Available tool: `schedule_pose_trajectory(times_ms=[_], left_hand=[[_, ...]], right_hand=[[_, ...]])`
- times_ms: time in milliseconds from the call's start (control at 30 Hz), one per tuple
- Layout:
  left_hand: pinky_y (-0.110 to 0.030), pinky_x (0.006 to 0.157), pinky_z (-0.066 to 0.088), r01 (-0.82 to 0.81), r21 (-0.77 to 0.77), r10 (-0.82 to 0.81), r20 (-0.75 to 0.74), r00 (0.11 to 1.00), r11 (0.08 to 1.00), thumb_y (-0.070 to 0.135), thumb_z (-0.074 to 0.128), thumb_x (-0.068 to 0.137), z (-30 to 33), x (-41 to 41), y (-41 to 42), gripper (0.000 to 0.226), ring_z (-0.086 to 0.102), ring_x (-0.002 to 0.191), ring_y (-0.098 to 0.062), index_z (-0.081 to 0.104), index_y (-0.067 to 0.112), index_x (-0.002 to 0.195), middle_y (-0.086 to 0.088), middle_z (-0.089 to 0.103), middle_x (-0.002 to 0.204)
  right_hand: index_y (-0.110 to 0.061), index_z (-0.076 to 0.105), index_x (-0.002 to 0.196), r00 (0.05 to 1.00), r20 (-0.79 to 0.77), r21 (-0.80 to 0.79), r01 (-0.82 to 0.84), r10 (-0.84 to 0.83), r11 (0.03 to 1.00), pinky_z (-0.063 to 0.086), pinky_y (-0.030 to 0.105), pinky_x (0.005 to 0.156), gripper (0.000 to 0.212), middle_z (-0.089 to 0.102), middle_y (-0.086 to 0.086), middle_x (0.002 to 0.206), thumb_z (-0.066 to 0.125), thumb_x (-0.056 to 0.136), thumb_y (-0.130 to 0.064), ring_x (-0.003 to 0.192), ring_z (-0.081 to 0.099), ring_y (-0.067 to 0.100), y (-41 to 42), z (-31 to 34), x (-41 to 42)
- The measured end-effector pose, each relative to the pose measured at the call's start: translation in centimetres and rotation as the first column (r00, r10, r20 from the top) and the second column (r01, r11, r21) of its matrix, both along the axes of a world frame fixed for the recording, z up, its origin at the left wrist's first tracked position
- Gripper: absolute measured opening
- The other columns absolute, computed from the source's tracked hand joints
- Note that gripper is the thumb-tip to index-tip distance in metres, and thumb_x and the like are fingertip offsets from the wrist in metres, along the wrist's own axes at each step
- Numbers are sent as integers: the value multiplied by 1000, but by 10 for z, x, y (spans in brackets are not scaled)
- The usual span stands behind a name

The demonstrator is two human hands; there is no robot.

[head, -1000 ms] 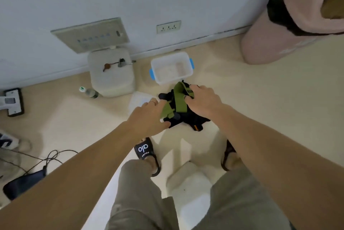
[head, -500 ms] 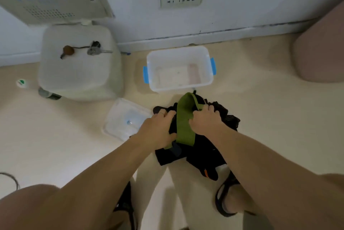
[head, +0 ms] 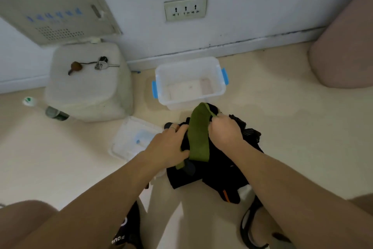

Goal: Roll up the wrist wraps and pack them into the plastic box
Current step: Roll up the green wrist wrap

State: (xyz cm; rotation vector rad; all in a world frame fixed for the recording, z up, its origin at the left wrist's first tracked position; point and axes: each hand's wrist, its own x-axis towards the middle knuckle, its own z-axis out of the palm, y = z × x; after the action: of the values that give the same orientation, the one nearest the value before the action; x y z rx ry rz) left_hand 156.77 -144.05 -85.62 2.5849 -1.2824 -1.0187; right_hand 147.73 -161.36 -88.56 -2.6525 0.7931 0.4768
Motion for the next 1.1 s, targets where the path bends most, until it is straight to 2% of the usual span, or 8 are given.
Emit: schedule_pose_trajectory(times_ms=[300,400,567,700,833,900,1000,1100], left_hand=[[-47,87,55,-68,-354,70,-7,998,933,31,77,82,101,-43,18,109,60,102,-24,3,45,160,-1,30,156],[-47,98,53,-93,-444,82,-45,996,891,38,83,74,126,-55,27,114,51,126,-22,5,49,156,0,33,157],[-37,98,51,-100,-484,76,-70,995,869,46,72,82,153,-83,47,88,53,126,-16,21,38,153,4,52,142],[-34,83,54,-181,-514,181,-51,982,839,23,54,104,165,-85,51,36,64,95,-21,45,19,138,0,65,123],[-36,81,62,-249,-516,181,-181,967,819,28,54,105,158,-73,55,25,71,91,-20,55,15,126,-7,68,111],[-34,80,63,-332,-506,214,-278,937,796,27,51,107,149,-64,54,24,74,89,-21,58,12,124,-10,70,110],[-36,83,63,-483,-457,307,-407,860,747,23,47,109,130,-51,50,25,75,89,-24,61,3,114,-18,72,108],[-37,87,62,-518,-394,282,-517,808,760,24,47,109,101,-46,43,23,75,92,-19,64,10,114,-12,74,109]], right_hand=[[-9,52,63,897,393,335,64,-201,940,35,32,54,42,49,-1,58,50,102,-25,56,46,19,45,145,-30],[-13,68,69,852,391,529,101,-348,843,39,26,59,33,60,-6,66,53,97,-22,64,53,12,59,187,-50],[-8,78,85,755,202,836,199,-624,511,58,39,87,22,76,11,101,61,87,-22,96,70,30,66,211,-72],[2,70,105,699,95,968,102,-709,231,60,32,71,27,70,16,110,51,101,-17,95,69,28,73,219,-79],[7,62,115,638,16,1000,2,-770,23,64,38,78,34,66,28,108,37,96,-7,95,72,39,72,214,-80],[5,61,124,701,43,997,19,-712,79,63,40,85,42,68,27,109,33,93,-2,98,72,39,67,206,-76],[-12,63,124,840,215,880,54,-498,472,58,33,87,46,71,11,101,40,90,7,96,70,25,60,190,-66],[-23,70,101,916,306,676,-18,-258,737,47,20,71,9,63,0,82,65,96,-17,75,59,10,52,172,-54]])
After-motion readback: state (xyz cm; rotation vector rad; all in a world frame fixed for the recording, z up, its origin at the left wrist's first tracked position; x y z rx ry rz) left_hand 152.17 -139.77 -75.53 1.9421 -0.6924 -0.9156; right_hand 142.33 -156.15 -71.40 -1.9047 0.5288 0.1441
